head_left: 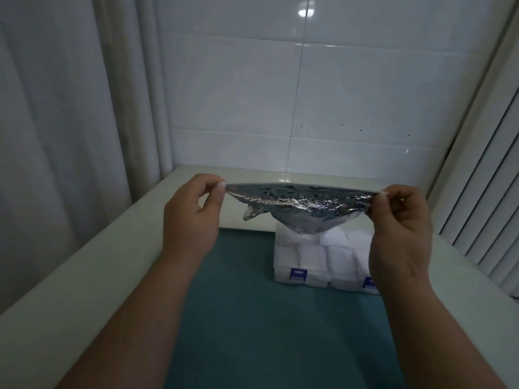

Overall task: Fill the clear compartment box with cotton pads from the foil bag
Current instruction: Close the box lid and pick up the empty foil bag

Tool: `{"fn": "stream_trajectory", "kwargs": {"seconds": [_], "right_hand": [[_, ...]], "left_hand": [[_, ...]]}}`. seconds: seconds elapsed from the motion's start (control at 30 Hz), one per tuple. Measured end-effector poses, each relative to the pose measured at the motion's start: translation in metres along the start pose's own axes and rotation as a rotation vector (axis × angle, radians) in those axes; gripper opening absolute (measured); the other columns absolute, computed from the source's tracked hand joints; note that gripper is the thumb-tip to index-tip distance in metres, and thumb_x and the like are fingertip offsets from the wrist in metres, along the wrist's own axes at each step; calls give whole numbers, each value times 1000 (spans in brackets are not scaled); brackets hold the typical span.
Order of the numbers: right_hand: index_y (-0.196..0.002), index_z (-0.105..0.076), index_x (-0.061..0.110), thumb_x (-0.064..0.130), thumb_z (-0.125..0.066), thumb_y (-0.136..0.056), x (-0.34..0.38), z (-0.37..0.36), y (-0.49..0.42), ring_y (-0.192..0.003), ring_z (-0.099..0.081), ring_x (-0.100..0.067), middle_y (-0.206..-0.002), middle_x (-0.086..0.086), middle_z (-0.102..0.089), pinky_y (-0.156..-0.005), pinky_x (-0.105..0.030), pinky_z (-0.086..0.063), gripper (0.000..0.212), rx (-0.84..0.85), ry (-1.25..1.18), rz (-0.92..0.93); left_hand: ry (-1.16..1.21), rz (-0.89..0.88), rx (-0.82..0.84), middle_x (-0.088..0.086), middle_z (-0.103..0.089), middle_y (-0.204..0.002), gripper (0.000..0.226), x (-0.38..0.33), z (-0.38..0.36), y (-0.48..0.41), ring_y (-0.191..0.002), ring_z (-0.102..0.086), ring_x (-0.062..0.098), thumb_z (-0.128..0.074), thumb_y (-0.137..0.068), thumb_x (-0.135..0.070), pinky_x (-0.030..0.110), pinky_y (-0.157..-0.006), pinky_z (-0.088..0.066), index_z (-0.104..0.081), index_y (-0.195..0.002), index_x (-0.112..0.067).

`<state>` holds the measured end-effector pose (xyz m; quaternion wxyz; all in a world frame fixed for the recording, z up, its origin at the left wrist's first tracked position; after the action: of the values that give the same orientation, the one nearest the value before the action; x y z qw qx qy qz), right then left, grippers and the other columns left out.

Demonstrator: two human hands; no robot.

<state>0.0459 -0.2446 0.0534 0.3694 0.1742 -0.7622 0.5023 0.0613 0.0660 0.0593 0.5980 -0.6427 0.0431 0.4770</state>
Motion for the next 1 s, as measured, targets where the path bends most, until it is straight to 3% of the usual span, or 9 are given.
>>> {"fn": "stream_trajectory", "kwargs": {"seconds": [0.17,0.33,0.43,0.53,0.63,0.77,0.87,0.93,1.0], "right_hand": [[-76,-59,35,9,-48,-99,-4,-7,-1,-58,-39,-10,-64,9,-51,-55,-28,-30,37,73,-176,-138],[-76,-59,33,39,-65,-77,-5,-16,2,-57,-37,-11,-62,6,-50,-56,-26,-29,9,177,-292,-194],[-76,-60,31,44,-67,-67,-5,-18,2,-59,-42,-10,-65,5,-52,-55,-22,-36,18,182,-334,-211],[-87,-61,25,45,-71,-67,-5,-18,1,-71,-55,-13,-76,0,-62,-67,-25,-48,30,207,-356,-199],[-106,-62,9,52,-73,-71,-8,-19,2,-90,-65,-21,-97,-7,-69,-83,-36,-52,56,238,-228,-192],[-98,-71,18,38,-58,-89,-20,-29,8,-96,-67,-24,-97,-4,-73,-91,-46,-50,26,333,-76,-304],[-82,-72,15,36,-65,-87,-22,-39,20,-76,-65,-17,-76,1,-69,-83,-47,-53,23,452,94,-335],[-69,-64,9,30,-66,-89,-23,-39,23,-60,-55,-14,-60,1,-59,-73,-49,-54,29,411,168,-350],[-64,-57,10,24,-62,-93,-25,-34,21,-47,-43,-9,-49,6,-49,-55,-36,-46,33,314,204,-360]], "left_hand": [[444,172,283,-5,-63,-128,56,2,-25,7,-120,-57,5,-64,-87,-3,33,-107,-41,-51,-124,-43],[430,307,302,-15,-54,-135,68,17,-34,12,-132,-44,3,-77,-65,-41,41,-110,-38,-46,-125,-46],[368,320,289,-18,-66,-117,39,20,-37,14,-117,-57,4,-77,-73,-32,33,-102,-44,-58,-107,-39],[420,300,164,-17,-73,-87,22,13,-30,10,-84,-66,-1,-70,-86,-10,12,-70,-50,-63,-93,-30],[351,281,87,-16,-72,-88,13,8,-24,9,-77,-65,-6,-66,-91,-19,9,-64,-48,-62,-95,-30],[307,359,-39,-12,-70,-91,9,16,-15,12,-78,-66,-1,-62,-93,-22,18,-66,-49,-60,-98,-29],[289,437,-36,-5,-70,-89,7,20,-16,15,-81,-67,11,-64,-92,-27,30,-68,-51,-62,-96,-21],[270,493,-2,-2,-70,-84,15,24,-21,18,-75,-67,13,-66,-90,-32,29,-62,-50,-64,-92,-17],[339,602,81,-2,-69,-77,21,30,-33,23,-66,-63,15,-70,-86,-36,25,-58,-45,-64,-83,-16]]}}
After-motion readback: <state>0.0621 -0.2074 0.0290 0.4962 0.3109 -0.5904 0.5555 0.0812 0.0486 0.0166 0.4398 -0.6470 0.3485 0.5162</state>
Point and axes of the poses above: each hand's wrist, its own y-axis away from the middle knuckle, its own z-axis out of the back of the hand, x = y × z, the point moved 7 cm from there along -y, towards the middle knuckle
